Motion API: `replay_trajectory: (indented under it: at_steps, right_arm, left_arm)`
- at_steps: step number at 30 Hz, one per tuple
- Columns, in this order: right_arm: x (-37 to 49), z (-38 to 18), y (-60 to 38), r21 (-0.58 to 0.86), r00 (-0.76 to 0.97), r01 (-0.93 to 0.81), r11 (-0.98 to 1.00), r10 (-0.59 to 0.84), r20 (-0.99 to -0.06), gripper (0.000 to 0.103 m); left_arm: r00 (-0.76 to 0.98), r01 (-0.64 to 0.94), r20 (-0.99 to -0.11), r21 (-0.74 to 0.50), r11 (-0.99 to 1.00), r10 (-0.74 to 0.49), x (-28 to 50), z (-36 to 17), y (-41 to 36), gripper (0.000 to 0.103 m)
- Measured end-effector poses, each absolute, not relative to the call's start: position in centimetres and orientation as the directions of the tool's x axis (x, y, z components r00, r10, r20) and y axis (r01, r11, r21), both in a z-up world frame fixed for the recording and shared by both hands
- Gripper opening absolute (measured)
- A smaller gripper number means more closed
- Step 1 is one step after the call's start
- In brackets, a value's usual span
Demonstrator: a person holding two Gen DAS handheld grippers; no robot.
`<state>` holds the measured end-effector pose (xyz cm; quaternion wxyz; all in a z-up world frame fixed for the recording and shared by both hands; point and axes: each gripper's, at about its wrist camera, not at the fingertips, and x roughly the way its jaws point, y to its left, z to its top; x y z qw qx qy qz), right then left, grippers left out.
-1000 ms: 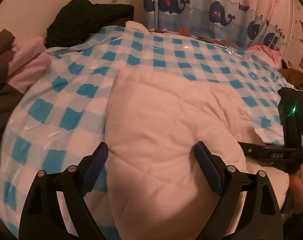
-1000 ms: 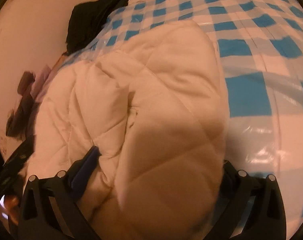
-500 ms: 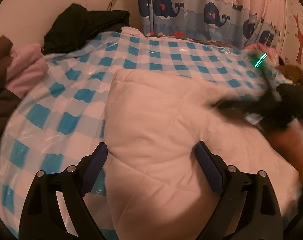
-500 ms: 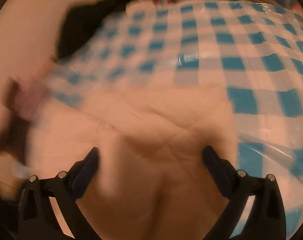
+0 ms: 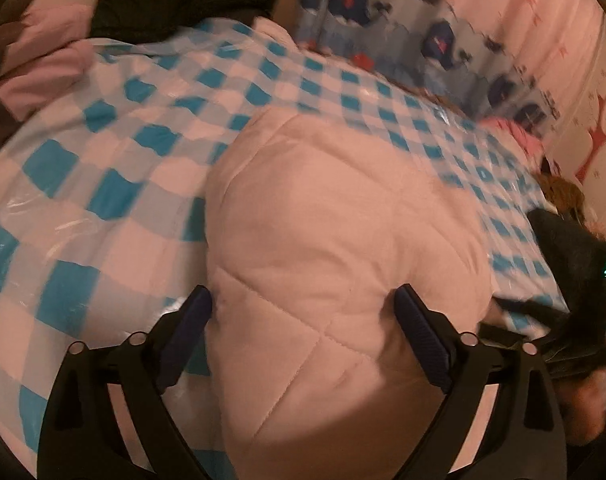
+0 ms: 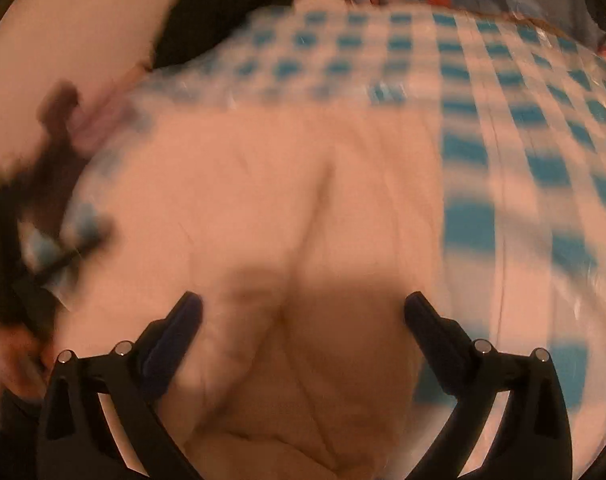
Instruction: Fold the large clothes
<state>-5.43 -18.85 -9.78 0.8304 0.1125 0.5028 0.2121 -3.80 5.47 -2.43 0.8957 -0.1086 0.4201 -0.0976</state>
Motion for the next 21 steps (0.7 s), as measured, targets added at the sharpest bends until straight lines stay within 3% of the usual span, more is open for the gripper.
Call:
replay_trajectory:
  at_steps: [4, 7, 10, 13, 17, 21]
  right_arm:
    - [-5.7, -7.7, -20.3, 0.427, 0.398, -0.192, 0.884, 0.468, -0.789, 0.096]
    - [-8.8, -4.6, -20.9, 0.472, 0.439, -0.244, 0.847, 0.53, -0.725, 0.096]
    - [-10.2, -7.7, -19.5, 0.334, 0.38, -0.242, 0.911, 0.405, -0.831, 0.096]
    - [-9.8, -10.5, -19.8, 0.387, 0.323, -0.218, 0.896, 0.441, -0.837, 0.097]
    - [-9.6, -6.0, -20.1, 0.356, 0.368, -0.216, 0.909, 0.414, -0.833, 0.097]
    - [-7.0, -0.1, -19.8, 0.356, 0.55, -0.22, 0.908, 0.417, -0.724, 0.097]
  left_arm:
    - [0.655, 0.097, -0.722, -0.212, 0.973, -0.222, -4.7, -1.4, 4.5, 0.09]
    - [0.664, 0.089, -0.718, -0.202, 0.975, -0.209, -4.9, -1.3, 5.0, 0.09]
    - [0.648, 0.094, -0.72, -0.249, 0.964, -0.249, -4.8, -1.8, 5.3, 0.093]
    - [0.646, 0.128, -0.728, -0.191, 0.973, -0.228, -5.2, -1.9, 3.8, 0.094]
    - [0.665, 0.109, -0.72, -0.171, 0.979, -0.2, -5.4, -1.7, 4.2, 0.094]
    - [0.652, 0.098, -0.726, -0.205, 0.974, -0.219, -5.1, -1.8, 4.7, 0.094]
